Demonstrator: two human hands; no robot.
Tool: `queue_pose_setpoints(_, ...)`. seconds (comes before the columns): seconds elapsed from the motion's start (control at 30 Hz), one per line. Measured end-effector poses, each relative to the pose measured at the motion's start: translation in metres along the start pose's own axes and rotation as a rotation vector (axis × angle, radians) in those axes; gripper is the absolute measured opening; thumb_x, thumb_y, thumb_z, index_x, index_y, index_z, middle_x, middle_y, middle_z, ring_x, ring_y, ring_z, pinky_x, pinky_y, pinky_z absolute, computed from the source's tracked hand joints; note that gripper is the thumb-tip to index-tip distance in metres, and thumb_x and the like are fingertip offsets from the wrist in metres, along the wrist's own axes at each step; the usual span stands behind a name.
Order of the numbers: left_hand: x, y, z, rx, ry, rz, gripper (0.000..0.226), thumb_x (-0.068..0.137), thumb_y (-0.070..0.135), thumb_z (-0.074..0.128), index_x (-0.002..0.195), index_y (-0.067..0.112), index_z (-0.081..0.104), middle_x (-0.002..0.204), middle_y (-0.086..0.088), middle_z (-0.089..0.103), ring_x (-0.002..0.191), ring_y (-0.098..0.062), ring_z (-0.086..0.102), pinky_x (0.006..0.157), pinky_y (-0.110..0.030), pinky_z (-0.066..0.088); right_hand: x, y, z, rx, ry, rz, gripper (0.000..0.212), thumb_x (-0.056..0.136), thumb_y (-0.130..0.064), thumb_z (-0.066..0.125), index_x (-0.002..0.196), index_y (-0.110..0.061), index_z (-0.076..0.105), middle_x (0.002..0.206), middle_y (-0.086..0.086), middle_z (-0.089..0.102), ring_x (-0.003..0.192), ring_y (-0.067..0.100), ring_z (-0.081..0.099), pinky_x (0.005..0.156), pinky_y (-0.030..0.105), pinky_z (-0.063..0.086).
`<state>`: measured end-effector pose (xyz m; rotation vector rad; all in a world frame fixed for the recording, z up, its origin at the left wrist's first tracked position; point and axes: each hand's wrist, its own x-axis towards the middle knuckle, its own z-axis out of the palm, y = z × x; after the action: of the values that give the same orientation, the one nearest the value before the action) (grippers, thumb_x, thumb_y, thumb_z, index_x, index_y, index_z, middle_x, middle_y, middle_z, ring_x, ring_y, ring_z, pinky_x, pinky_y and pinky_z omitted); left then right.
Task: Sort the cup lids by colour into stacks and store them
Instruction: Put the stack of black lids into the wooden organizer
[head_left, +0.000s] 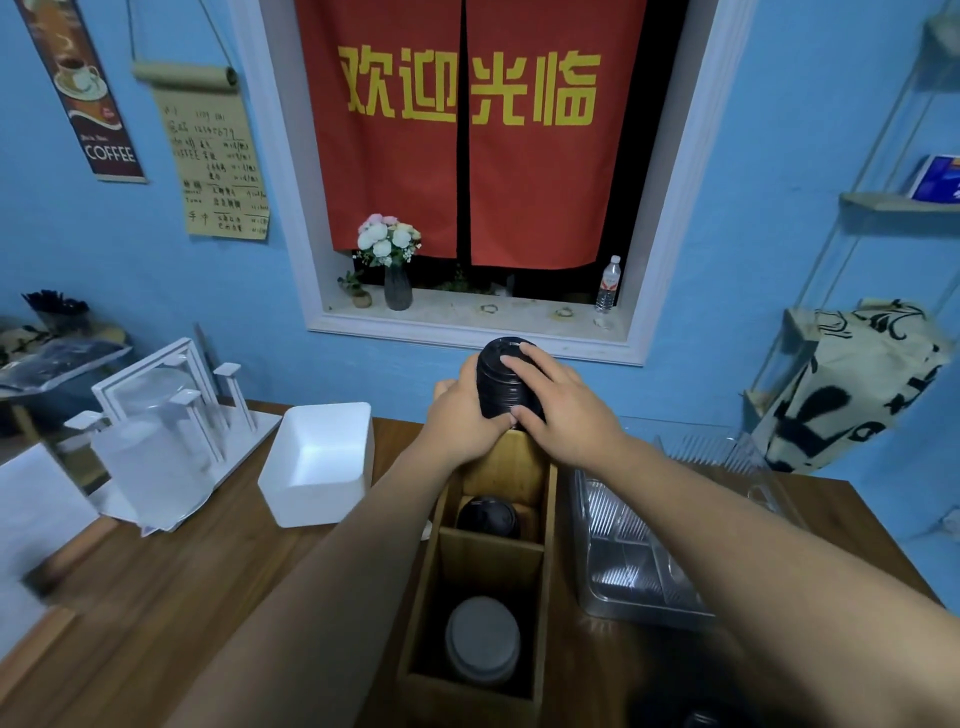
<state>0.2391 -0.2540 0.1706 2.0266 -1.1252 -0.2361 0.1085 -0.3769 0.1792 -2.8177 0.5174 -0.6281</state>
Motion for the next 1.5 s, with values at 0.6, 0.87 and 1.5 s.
queue_pose_setpoints(0.6,-0.197,0.039,0.022,0.127,0.045,0.142,0.063,0.091,0.038,0.073,0.146,0.03,0.043,0.142,0.018,0.045,0.135,-0.002,0.033,0.116,-0.032,0.031,-0.21,-0.04,-0.084,0.16,0.046,0.18,0.04,0.103,-0.028,0.054,0.143,-0.031,0.052,0.142,-0.02,0.05,0.133,-0.004,0.038,0.11,0.014,0.024)
queue_pose_setpoints(0.87,-0.327,0.041,0.131,-0.012,-0.298,0.102,0.09,0.088,0.051,0.071,0.156,0.039,0.014,0.155,0.03,0.018,0.143,0.011,0.014,0.114,-0.007,0.006,-0.34,-0.055,-0.047,0.067,0.041,0.313,0.035,0.101,-0.03,0.056,0.135,-0.029,0.062,0.143,-0.017,0.054,0.138,0.007,0.042,0.112,0.022,0.033)
queue_pose_setpoints(1.5,-0.313,0.029,0.178,0.048,-0.303,0.211,0.078,0.086,0.041,0.074,0.151,0.026,0.034,0.142,0.011,0.05,0.123,-0.01,0.044,0.102,-0.02,0.035,-0.399,-0.057,0.005,0.107,0.136,0.266,0.058,0.099,-0.021,0.064,0.152,-0.018,0.042,0.165,-0.009,0.023,0.154,0.019,0.022,0.119,0.042,0.034)
